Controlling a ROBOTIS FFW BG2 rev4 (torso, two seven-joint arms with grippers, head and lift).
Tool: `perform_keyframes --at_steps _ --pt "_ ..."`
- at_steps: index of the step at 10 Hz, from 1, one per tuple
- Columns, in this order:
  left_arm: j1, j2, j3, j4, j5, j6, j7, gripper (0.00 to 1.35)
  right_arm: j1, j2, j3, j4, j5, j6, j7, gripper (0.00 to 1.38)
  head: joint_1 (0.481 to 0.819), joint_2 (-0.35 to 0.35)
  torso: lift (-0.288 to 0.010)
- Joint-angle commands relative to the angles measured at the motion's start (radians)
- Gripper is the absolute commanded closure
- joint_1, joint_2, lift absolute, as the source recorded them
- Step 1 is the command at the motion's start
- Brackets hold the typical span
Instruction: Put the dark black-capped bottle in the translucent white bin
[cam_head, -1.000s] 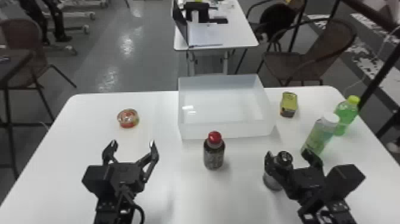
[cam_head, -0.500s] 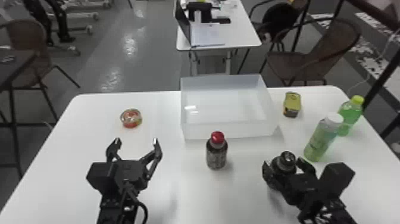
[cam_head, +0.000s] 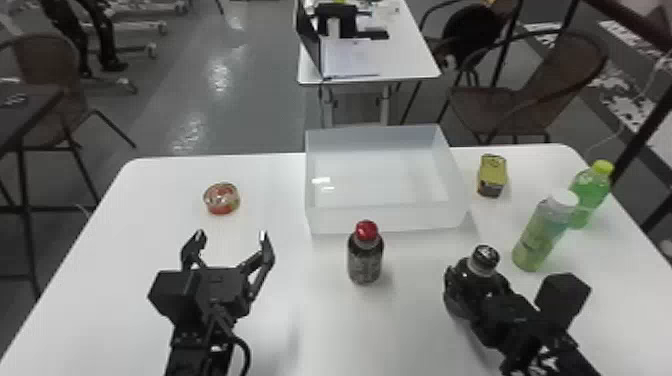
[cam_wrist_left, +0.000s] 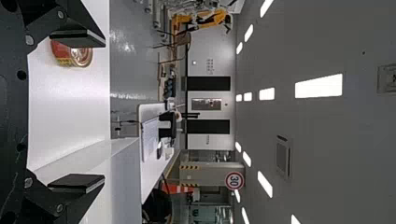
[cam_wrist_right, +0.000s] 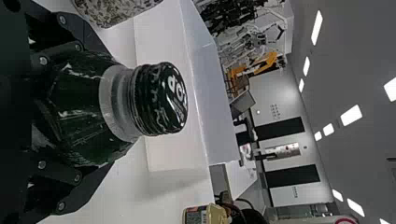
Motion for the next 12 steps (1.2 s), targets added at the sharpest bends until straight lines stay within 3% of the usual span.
perform_keyframes --at_steps 1,3,6,7,12 --pt "0.000 0.000 0.000 0.000 0.001 0.001 0.000 0.26 0.003 -0.001 0.003 -0.026 0.019 -0.001 0.003 0.74 0.695 0.061 -0.095" --pt "0.002 0.000 0.001 0.000 0.002 0.000 0.000 0.26 0.009 0.000 0.004 -0.098 0.037 0.018 0.003 0.74 0.695 0.065 -0.095" --pt "0.006 -0.001 0.001 -0.001 0.006 0.000 0.000 0.26 -0.043 0.003 0.017 -0.206 0.004 0.159 0.003 0.74 0.695 0.081 -0.095" --pt "0.006 -0.005 0.001 -0.001 0.007 0.000 0.000 0.26 -0.085 0.003 0.027 -0.193 -0.002 0.165 0.004 0.74 0.695 0.088 -0.095" --pt "0.003 -0.006 -0.003 -0.001 0.004 0.009 0.000 0.26 -0.372 0.014 0.069 0.087 -0.018 0.060 0.125 0.74 0.695 0.117 -0.095"
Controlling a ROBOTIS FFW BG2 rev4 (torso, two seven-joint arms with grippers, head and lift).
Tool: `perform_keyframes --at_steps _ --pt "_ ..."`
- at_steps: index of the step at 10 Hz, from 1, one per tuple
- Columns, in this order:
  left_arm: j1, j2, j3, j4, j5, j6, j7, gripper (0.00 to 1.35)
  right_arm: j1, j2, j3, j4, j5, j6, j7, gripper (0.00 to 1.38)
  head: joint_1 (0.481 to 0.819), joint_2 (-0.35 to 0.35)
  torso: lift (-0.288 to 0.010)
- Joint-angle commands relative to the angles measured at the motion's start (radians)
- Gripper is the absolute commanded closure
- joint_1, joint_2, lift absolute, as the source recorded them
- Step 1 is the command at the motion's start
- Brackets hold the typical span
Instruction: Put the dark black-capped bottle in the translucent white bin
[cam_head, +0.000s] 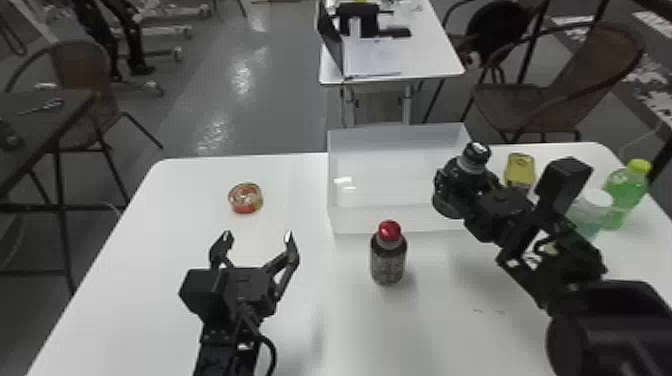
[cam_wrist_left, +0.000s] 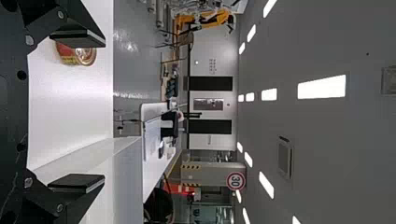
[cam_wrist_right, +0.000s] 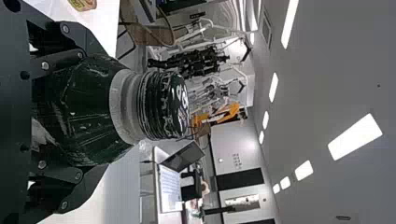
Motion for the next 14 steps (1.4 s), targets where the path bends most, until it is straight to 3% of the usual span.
perform_keyframes --at_steps 1,5,7,11,12,13,14 --pt "0.000 0.000 -0.002 0.000 0.000 0.004 0.000 0.26 -0.085 0.008 0.001 0.104 0.001 -0.038 0.030 0.74 0.695 0.120 -0.094" --pt "-0.002 0.003 -0.002 0.000 0.009 0.010 0.000 0.26 -0.277 0.008 -0.001 0.444 0.006 -0.164 0.188 0.71 0.695 0.120 -0.094" --pt "0.003 0.006 0.000 0.000 0.017 0.013 0.000 0.26 -0.355 0.006 -0.001 0.615 -0.005 -0.236 0.214 0.70 0.695 0.112 -0.094" --pt "0.001 -0.003 0.005 0.006 0.020 0.019 -0.009 0.26 -0.434 -0.014 -0.004 0.773 -0.026 -0.294 0.248 0.62 0.695 0.088 -0.094" --pt "0.003 -0.003 0.008 0.006 0.020 0.019 -0.011 0.26 -0.435 -0.015 -0.004 0.782 -0.028 -0.303 0.246 0.46 0.695 0.080 -0.094" --pt "0.003 -0.003 0.009 0.006 0.018 0.021 -0.017 0.26 -0.435 -0.015 -0.002 0.788 -0.035 -0.311 0.246 0.13 0.695 0.077 -0.094" --pt "0.001 -0.003 0.012 0.006 0.015 0.022 -0.021 0.26 -0.435 -0.011 -0.002 0.791 -0.039 -0.312 0.246 0.00 0.695 0.074 -0.094"
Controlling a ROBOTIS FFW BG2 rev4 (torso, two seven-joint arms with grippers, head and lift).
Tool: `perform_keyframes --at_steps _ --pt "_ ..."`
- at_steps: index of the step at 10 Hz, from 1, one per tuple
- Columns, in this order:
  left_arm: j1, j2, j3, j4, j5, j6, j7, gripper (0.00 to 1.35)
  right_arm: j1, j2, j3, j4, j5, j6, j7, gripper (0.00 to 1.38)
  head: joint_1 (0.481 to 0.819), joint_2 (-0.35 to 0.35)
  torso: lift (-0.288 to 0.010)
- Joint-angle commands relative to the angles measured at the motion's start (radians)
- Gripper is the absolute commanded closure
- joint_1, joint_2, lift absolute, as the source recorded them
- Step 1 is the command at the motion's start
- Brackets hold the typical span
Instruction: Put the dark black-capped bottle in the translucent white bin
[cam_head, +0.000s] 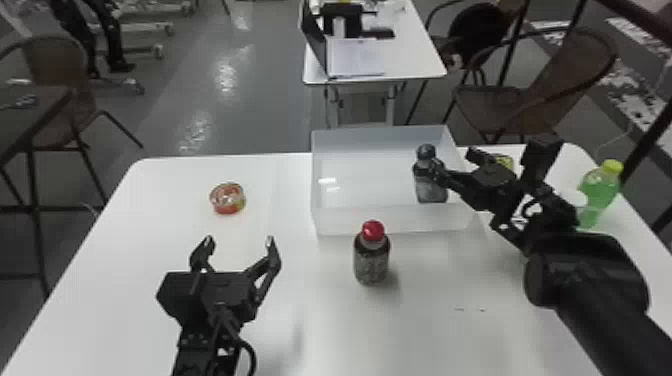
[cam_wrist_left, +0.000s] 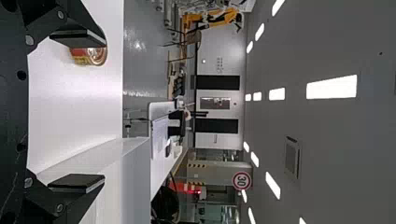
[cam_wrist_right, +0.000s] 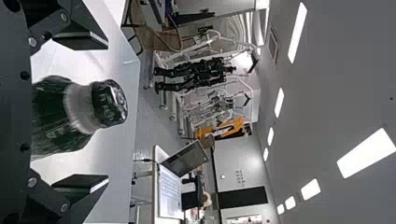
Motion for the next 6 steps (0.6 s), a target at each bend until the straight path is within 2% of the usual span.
perform_keyframes --at_steps 1,2,3,5,6 --pt "0.001 -0.003 0.003 0.000 -0.003 0.001 -0.005 0.26 0.004 0.009 0.000 0.004 -0.021 -0.008 0.000 0.00 0.695 0.073 -0.094" --pt "0.001 -0.003 0.003 0.000 -0.004 0.000 -0.005 0.26 0.021 0.013 0.000 -0.025 -0.039 -0.011 0.000 0.00 0.695 0.075 -0.094" --pt "0.001 -0.003 0.006 0.000 -0.004 -0.005 -0.005 0.26 0.065 0.021 0.002 -0.116 -0.048 0.020 -0.005 0.00 0.695 0.077 -0.094" --pt "-0.001 -0.003 0.009 0.000 -0.007 -0.014 -0.005 0.26 0.220 0.027 0.006 -0.462 0.030 0.161 -0.095 0.00 0.695 0.095 -0.094" --pt "-0.006 -0.003 0.005 0.000 -0.009 -0.016 -0.005 0.26 0.308 0.027 0.017 -0.605 0.024 0.194 -0.144 0.00 0.695 0.112 -0.094"
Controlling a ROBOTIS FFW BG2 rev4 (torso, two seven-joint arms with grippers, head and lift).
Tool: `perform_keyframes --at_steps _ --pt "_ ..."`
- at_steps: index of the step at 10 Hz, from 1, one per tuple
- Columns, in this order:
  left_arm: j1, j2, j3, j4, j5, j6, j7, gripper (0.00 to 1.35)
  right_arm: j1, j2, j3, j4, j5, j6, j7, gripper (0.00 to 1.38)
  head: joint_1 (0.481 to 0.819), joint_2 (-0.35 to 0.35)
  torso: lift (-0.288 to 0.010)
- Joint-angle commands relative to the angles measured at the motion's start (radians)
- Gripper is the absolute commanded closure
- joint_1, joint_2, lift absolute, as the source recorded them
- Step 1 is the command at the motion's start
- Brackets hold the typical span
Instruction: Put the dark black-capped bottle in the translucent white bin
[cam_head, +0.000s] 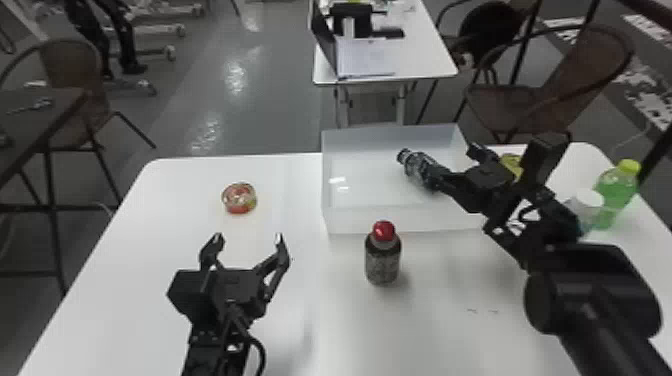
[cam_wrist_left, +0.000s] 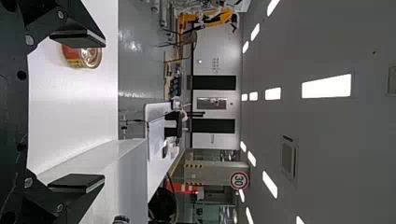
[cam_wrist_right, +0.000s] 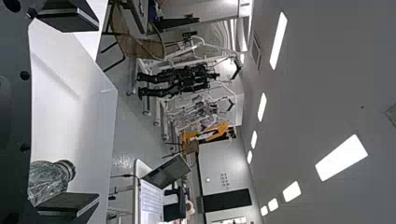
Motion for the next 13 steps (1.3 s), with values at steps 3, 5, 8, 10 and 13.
perform_keyframes --at_steps 3,5,8,10,13 --pt "-0.004 -0.003 -0.004 0.003 0.000 -0.013 0.000 0.26 0.358 -0.010 -0.005 -0.403 0.016 0.116 -0.128 0.00 0.695 0.128 -0.094" --pt "0.002 -0.003 -0.004 0.000 0.002 -0.016 0.000 0.26 0.493 -0.035 -0.062 -0.547 0.112 0.119 -0.195 0.02 0.695 0.128 -0.094" --pt "0.016 -0.003 -0.004 -0.002 0.006 -0.022 0.006 0.26 0.628 -0.035 -0.076 -0.585 0.098 0.047 -0.327 0.04 0.695 0.063 -0.094" --pt "0.015 -0.002 -0.017 -0.006 0.005 -0.005 0.008 0.26 0.615 -0.033 -0.074 -0.590 0.151 0.045 -0.327 0.05 0.695 0.057 -0.094" --pt "0.016 0.003 -0.021 -0.006 0.009 -0.001 0.012 0.26 0.611 -0.033 -0.074 -0.582 0.175 0.007 -0.302 0.08 0.695 0.053 -0.094"
